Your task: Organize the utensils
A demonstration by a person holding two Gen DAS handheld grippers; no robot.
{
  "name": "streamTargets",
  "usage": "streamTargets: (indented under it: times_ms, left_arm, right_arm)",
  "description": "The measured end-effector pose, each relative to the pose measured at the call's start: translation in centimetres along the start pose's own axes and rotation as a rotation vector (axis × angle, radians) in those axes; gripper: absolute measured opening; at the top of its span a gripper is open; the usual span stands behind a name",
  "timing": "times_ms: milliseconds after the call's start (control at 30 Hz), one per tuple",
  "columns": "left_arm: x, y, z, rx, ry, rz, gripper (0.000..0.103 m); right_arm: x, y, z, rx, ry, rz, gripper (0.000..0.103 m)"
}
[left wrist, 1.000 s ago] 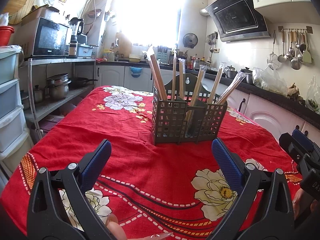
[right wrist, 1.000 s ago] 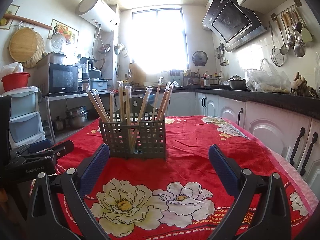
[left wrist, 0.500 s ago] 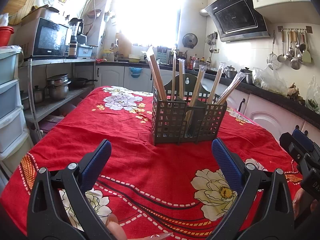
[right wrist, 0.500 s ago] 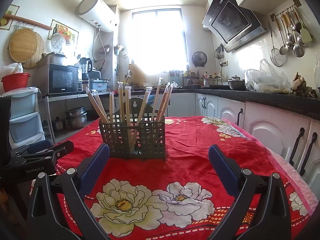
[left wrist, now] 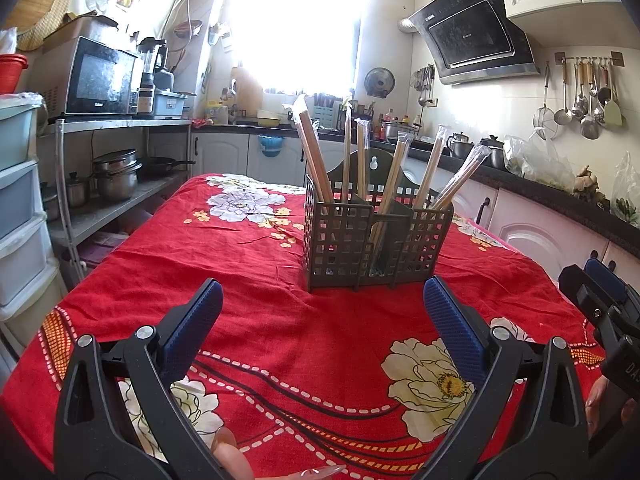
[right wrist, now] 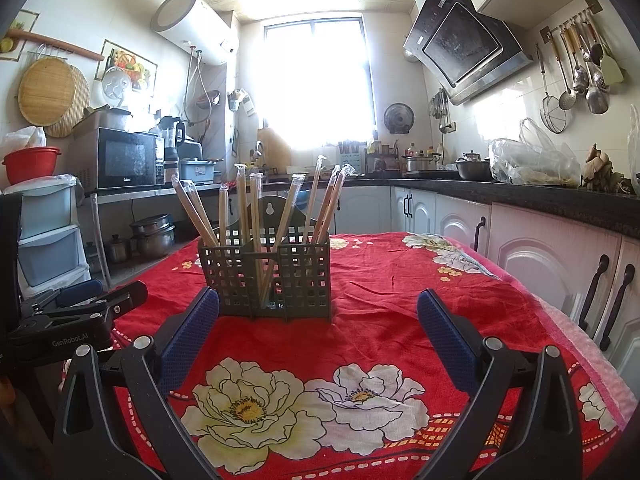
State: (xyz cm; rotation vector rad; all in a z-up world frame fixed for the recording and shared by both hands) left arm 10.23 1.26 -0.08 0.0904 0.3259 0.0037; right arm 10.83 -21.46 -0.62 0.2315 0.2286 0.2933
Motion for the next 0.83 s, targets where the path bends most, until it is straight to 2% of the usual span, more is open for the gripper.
streamTargets:
  times_ms: [233,500,600,633,700,800,833]
  left_arm:
    - [-0.1,0.1,0.1,-0.002,0.0,-0.007,0.093]
    - [0.1,0.0,0.3,0.003,0.027,0.019,0.093]
    - [0.9,1.0,0.5,-0.034,0.095,-0.002,0.093]
    - [1.6,1.9,0.6,-0.036,0.149,0.018,0.093]
    - [3.2,4.3,0.7,-0.061,0.249,0.023,0.093]
    - [7.1,9.7,-0.1,-0.075,0.436,0.113,0.093]
    - [8.1,10.9,-0.5,-0.078,0.466,0.148,0.093]
  right_arm:
    - [0.0,0.0,0.1,0.001,0.0,-0.002,0.097]
    - [0.0,-0.1,0.0,0.003,0.0,-0.003,0.097]
    - [0.7,-1.2,0.9,0.036,0.052,-0.028,0.097]
    - [1.0,-1.7,1.4,0.041,0.063,-0.05,0.097]
    - [2.6,-4.3,2.9,0.047,0.115,-0.173,0.097]
    - [7.8,-10.1,4.0,0.022,0.343,-0.412,0.097]
    - [9.3,-11.5,3.9,0.018,0.408,-0.456,0.097]
Point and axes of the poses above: each gripper's, at about its wrist camera, not at the fingertips, and x roughly the way its jaws point, y to its left, z to its top, the point moved 2 cm from there along x, roughly the way its jaws point, and after that the axes turned 12 degrees about x, right-handed, at the moved point
